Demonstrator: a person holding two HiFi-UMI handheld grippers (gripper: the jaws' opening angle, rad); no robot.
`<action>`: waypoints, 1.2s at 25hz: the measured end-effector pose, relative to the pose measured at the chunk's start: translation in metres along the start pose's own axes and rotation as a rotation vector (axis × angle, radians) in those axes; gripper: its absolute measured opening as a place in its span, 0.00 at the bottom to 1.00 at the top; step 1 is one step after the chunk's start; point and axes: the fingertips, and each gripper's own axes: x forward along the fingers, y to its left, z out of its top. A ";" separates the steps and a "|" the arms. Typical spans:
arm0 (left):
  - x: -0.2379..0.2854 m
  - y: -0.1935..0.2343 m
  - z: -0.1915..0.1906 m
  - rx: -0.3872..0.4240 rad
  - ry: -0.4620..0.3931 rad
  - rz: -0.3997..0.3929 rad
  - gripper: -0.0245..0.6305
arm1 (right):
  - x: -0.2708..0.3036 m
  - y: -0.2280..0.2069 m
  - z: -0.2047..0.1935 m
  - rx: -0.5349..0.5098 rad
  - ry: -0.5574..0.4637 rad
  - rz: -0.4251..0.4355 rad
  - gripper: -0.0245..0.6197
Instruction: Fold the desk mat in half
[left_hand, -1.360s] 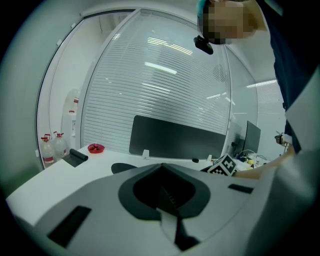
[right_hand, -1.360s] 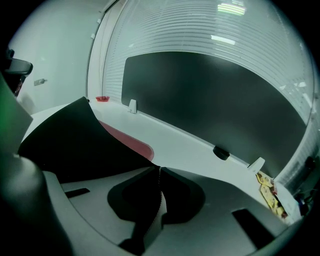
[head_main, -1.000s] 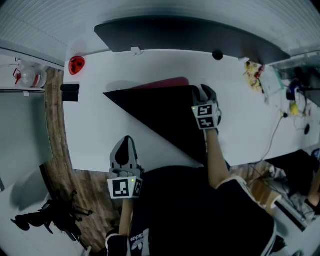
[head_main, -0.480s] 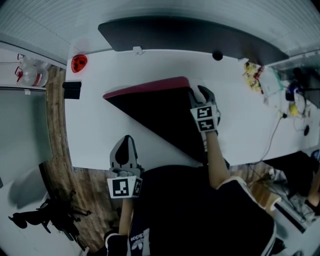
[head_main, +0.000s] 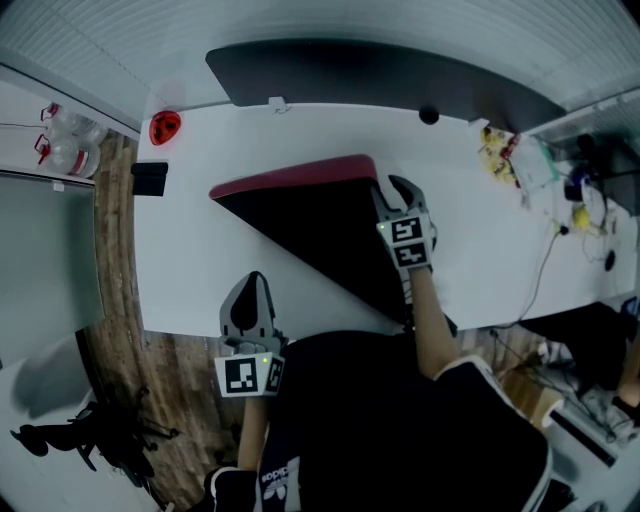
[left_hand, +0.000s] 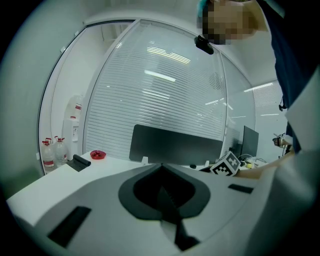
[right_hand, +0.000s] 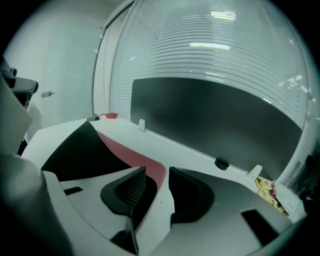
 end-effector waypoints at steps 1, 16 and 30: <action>-0.002 -0.001 0.001 0.001 -0.003 -0.002 0.04 | -0.003 0.001 0.002 0.000 -0.006 0.002 0.26; -0.025 -0.006 0.009 0.006 -0.053 -0.039 0.04 | -0.049 0.015 0.027 0.023 -0.105 -0.016 0.05; -0.067 -0.015 0.007 0.037 -0.095 -0.109 0.04 | -0.140 0.074 0.055 0.110 -0.292 0.008 0.04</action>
